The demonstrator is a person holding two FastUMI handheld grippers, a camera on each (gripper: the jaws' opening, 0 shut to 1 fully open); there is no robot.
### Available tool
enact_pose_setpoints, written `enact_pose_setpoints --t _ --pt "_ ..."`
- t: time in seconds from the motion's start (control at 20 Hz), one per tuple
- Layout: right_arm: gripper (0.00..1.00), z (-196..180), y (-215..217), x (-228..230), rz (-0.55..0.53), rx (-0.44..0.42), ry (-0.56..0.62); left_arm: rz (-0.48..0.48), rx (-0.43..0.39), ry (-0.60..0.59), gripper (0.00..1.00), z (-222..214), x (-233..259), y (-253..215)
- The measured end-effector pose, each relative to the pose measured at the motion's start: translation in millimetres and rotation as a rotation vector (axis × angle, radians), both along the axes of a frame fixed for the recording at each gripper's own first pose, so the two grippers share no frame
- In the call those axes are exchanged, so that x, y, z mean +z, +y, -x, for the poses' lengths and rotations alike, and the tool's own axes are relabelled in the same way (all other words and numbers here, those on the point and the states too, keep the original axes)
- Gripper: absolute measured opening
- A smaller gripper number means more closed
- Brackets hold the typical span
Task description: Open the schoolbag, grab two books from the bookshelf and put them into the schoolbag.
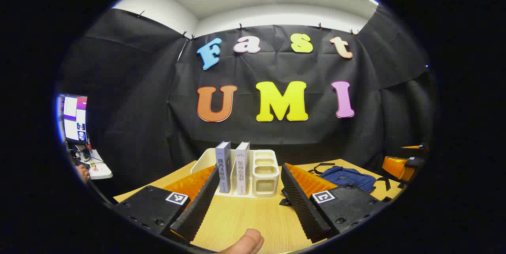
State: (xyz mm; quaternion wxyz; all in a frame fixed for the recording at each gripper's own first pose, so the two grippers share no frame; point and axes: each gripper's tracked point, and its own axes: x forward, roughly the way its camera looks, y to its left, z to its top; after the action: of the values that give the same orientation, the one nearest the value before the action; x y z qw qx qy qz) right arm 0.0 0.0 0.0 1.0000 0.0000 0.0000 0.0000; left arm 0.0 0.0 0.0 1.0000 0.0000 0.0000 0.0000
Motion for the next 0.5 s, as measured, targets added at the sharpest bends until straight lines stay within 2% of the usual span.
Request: enact_pose_setpoints --t 0.2,0.3,0.5 --pt "0.93 8 10 -8 0.053 -0.013 0.001 -0.026 -0.041 0.014 0.98 2 -9 -3" --pt "0.97 7 15 -14 0.061 -0.002 0.011 -0.030 -0.026 0.026 0.98 3 -11 -2" --pt "0.96 -1 15 -24 0.043 -0.016 0.051 -0.060 -0.014 0.004 0.98 4 -3 -6"
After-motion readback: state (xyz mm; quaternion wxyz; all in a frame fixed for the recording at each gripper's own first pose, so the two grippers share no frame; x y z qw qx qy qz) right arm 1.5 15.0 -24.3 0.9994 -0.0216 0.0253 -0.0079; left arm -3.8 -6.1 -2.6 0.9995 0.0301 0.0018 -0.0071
